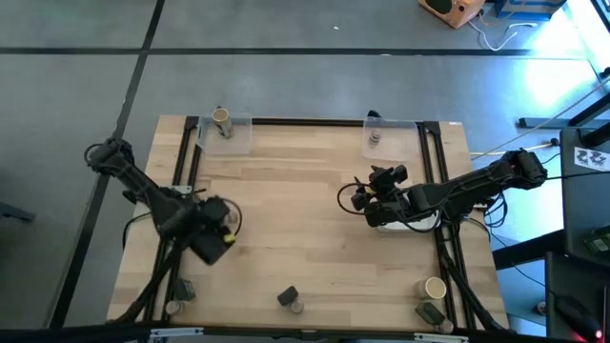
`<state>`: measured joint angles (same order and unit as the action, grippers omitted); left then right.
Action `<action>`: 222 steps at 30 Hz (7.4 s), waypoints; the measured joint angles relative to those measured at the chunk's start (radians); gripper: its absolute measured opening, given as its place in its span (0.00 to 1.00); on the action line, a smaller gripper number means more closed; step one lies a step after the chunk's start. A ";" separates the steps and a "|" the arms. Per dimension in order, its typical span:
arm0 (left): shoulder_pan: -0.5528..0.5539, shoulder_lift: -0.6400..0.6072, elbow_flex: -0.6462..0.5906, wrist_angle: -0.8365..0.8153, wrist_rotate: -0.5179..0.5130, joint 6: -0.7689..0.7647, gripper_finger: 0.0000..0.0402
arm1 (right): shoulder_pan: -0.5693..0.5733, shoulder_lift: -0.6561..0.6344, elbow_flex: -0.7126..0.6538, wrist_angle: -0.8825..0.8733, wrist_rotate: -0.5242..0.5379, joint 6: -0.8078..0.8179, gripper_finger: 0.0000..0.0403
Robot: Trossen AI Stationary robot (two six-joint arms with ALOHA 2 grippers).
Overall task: Sort spices by type
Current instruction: Put the left cream brown seasoning bottle into the left transparent bin, then put the middle black seasoning can into the white bin
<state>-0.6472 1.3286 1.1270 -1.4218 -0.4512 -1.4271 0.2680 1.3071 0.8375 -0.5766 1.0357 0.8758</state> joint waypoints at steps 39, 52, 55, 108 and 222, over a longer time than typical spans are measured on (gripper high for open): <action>1.265 -0.057 0.039 0.480 -0.026 1.210 0.67 | 0.000 0.000 -0.014 0.063 0.080 -0.236 0.75; 1.426 0.044 -0.047 0.612 0.107 1.274 0.67 | 0.000 0.000 -0.014 0.063 0.098 -0.253 0.75; 1.433 0.074 -0.061 0.630 0.106 1.273 0.67 | 0.000 0.000 -0.014 0.063 0.099 -0.253 0.75; 1.445 0.216 -0.093 0.729 0.066 1.277 0.76 | 0.000 0.000 -0.014 0.068 0.089 -0.253 0.75; 0.842 -0.034 0.053 0.780 0.306 1.167 0.76 | 0.000 0.000 -0.014 0.123 0.037 -0.254 0.75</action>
<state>0.1948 1.2942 1.1797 -0.6423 -0.1448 -0.2600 0.2678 1.3071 0.8230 -0.4536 1.0729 0.6221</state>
